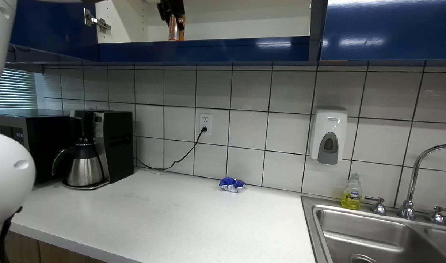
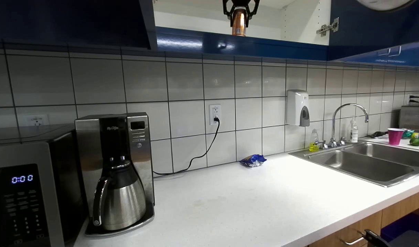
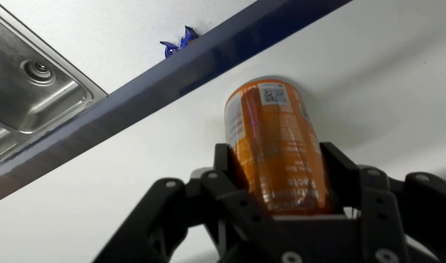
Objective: Put the orange can in the open upper cabinet.
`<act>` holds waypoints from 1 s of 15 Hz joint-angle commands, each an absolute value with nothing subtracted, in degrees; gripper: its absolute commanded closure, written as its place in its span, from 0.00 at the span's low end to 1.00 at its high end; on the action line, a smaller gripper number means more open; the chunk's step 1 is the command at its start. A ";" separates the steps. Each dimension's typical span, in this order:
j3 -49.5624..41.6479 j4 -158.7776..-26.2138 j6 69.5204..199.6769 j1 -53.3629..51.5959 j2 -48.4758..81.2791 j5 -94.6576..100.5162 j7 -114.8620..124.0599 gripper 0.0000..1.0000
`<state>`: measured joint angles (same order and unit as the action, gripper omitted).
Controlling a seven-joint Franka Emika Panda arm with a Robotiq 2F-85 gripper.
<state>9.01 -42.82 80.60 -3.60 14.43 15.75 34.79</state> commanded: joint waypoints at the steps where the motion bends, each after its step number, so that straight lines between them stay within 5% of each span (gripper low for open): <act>1: 8.85 -38.44 78.31 -4.43 16.69 16.78 35.70 0.10; 3: 8.85 -38.08 78.34 -4.34 16.96 16.55 35.62 0.01; 15: 9.27 -41.24 79.61 -3.29 13.80 14.40 34.26 0.00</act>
